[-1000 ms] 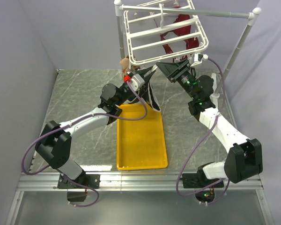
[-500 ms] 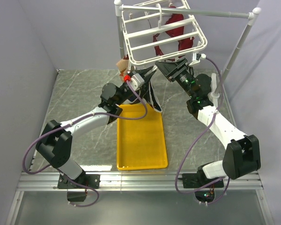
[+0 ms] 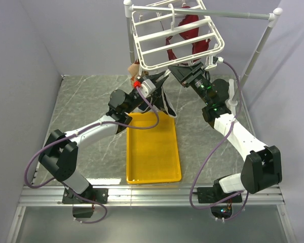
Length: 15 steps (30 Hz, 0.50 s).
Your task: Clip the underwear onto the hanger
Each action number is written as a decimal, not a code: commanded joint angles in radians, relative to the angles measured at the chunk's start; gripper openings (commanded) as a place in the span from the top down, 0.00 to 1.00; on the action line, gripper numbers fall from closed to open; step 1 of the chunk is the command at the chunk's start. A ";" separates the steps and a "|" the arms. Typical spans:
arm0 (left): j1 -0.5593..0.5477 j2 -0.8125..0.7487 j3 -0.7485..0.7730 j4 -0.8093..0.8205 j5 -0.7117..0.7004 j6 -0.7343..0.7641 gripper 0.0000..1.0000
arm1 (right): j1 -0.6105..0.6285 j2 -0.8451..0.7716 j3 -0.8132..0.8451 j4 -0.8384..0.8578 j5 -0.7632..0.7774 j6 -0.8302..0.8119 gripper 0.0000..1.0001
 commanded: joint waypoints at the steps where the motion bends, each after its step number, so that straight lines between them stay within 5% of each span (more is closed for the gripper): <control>1: 0.006 -0.026 -0.005 0.026 0.032 -0.014 1.00 | -0.007 0.004 0.052 0.013 0.012 0.013 0.63; 6: 0.008 -0.026 -0.002 0.010 0.021 -0.014 0.96 | -0.010 0.002 0.049 0.009 0.007 0.009 0.91; 9: 0.012 -0.032 0.000 -0.009 0.026 -0.011 0.79 | -0.011 0.004 0.058 0.002 0.001 -0.001 0.99; 15: 0.015 -0.129 -0.029 -0.115 0.097 0.015 0.46 | -0.016 0.004 0.070 -0.017 -0.006 -0.011 1.00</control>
